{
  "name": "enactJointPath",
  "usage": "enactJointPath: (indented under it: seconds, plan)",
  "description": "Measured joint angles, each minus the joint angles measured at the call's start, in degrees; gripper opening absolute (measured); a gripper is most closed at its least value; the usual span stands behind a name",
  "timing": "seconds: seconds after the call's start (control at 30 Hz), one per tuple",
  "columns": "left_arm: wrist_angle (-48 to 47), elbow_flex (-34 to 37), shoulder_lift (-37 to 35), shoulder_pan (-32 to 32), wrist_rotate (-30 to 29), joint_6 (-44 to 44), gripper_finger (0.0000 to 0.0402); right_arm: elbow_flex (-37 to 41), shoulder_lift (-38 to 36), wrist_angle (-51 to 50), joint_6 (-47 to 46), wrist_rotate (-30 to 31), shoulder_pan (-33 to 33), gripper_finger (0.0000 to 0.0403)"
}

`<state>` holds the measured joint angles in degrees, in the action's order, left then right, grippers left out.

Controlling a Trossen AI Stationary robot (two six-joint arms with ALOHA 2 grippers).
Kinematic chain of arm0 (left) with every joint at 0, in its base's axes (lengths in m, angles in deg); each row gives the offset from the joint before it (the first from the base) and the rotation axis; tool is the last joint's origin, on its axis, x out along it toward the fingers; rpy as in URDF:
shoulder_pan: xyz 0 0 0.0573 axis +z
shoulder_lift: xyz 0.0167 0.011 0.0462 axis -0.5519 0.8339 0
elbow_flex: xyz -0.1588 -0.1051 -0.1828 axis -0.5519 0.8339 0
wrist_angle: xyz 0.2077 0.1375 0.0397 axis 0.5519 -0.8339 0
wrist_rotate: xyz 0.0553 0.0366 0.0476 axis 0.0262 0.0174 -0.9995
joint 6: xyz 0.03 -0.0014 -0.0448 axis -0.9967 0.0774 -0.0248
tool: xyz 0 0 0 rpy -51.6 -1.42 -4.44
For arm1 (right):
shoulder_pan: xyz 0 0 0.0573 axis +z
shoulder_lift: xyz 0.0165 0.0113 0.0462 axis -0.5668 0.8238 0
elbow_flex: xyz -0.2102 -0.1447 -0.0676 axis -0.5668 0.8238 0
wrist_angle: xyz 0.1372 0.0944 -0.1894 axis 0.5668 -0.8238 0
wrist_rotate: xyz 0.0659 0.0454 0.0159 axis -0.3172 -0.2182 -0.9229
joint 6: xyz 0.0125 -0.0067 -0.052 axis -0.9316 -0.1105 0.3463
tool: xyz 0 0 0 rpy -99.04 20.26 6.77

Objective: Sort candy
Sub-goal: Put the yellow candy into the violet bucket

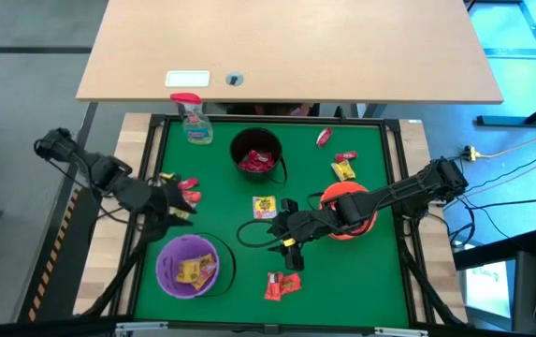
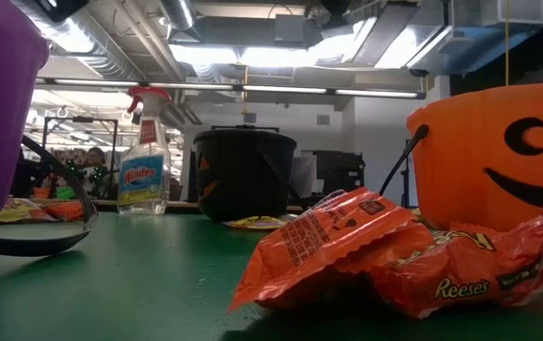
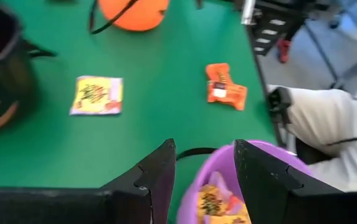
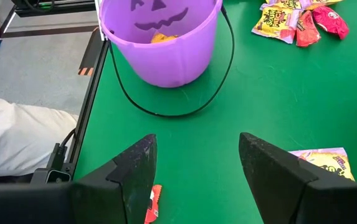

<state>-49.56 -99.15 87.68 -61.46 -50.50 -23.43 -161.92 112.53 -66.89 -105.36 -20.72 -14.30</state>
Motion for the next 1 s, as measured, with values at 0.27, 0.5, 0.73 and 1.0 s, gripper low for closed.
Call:
enactJointPath:
  seconds: [0.27,0.5,0.73,1.0]
  plan:
    - [-3.11,0.00,0.00,7.02,0.74,-0.14,0.0151,0.00,0.00,0.00,0.00,0.00,0.00,0.0225]
    - [-4.71,0.00,0.00,11.95,2.47,-2.59,0.0151,0.00,0.00,0.00,0.02,0.00,0.00,0.0225]
    - [-5.31,0.00,0.00,15.45,4.81,-3.29,0.0151,0.00,0.00,0.00,0.02,0.00,0.00,0.0225]
    - [-6.30,-0.02,0.78,19.75,4.72,-6.55,0.0151,0.00,0.00,0.02,0.42,2.01,0.04,0.0225]
